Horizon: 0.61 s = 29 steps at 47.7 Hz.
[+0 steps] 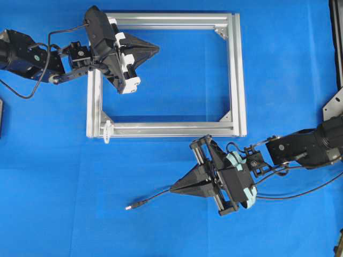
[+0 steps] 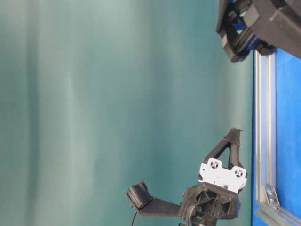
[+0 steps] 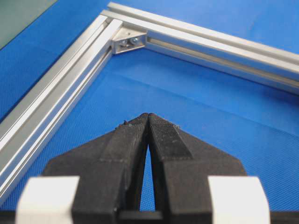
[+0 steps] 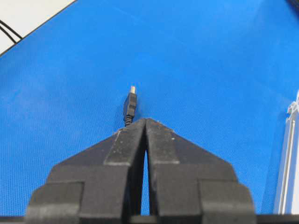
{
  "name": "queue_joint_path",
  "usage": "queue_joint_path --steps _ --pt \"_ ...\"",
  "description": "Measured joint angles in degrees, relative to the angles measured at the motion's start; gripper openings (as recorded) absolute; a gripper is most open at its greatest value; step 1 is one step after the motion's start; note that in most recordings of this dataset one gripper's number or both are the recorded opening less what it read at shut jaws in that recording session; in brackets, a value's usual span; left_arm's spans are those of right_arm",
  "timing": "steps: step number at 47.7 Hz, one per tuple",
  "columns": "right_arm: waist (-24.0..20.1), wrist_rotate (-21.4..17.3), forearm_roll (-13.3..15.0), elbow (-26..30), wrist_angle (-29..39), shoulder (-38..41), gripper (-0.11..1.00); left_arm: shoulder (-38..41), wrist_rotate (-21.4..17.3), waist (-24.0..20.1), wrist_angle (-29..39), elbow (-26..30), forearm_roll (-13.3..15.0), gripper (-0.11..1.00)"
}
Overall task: Insert the wire through the string loop located on the left side.
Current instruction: 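Open the right gripper and lower it over the black USB cable plug end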
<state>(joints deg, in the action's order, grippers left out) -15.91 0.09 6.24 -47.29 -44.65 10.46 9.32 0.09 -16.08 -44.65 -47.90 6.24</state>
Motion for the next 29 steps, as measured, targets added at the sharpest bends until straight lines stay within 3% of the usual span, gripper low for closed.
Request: queue_joint_path --steps 18,29 --pt "0.0 -2.0 0.0 2.1 7.8 -0.6 -0.02 -0.1 0.0 1.0 2.0 0.0 -0.6 0.00" --pt "0.1 -3.2 0.0 2.2 8.3 -0.6 -0.01 0.0 0.0 1.0 2.0 0.0 -0.7 0.00"
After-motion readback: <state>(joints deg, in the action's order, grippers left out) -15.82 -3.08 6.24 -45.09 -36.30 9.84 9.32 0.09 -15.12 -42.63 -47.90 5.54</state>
